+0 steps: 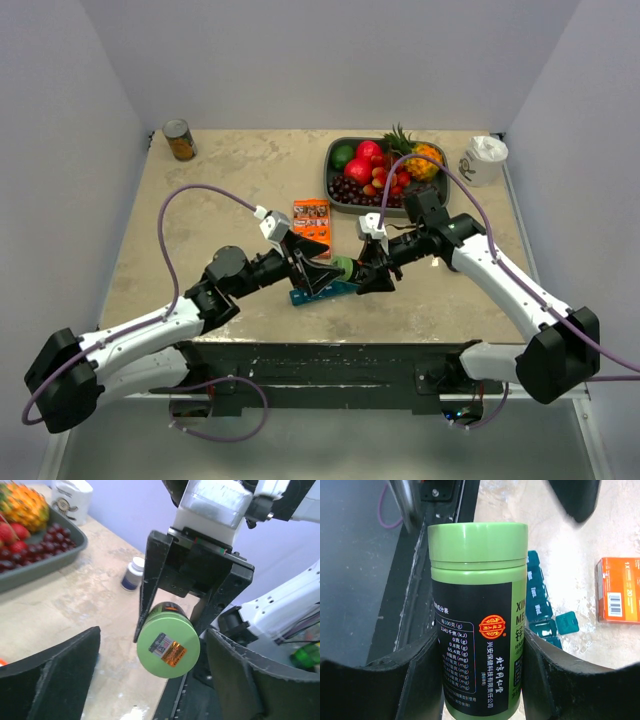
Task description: Sort the pills into containers
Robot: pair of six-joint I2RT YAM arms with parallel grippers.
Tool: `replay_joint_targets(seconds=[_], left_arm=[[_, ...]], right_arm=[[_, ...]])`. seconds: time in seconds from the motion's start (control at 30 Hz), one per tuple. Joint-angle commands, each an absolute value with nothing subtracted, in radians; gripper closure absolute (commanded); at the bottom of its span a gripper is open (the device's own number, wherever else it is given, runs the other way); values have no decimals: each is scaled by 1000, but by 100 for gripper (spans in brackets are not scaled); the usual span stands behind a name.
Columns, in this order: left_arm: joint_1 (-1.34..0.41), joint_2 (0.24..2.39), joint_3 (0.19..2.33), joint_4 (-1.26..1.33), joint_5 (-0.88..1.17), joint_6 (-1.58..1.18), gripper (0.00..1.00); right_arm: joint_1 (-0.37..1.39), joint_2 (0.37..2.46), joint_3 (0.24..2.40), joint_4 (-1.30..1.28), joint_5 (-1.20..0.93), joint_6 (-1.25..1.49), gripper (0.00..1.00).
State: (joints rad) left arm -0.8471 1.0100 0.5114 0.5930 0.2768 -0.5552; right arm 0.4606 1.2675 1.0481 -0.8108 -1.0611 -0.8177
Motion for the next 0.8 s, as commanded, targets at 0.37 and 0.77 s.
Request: replay_joint_targets(seconds=[0.37,0.77], left_arm=[[-839,750,555,215,325,47,6],[-842,808,537,212,488,316,7]], right_arm=[[465,1197,999,-862,-914,-974,100],[476,1180,942,-825,-884,-980,100]])
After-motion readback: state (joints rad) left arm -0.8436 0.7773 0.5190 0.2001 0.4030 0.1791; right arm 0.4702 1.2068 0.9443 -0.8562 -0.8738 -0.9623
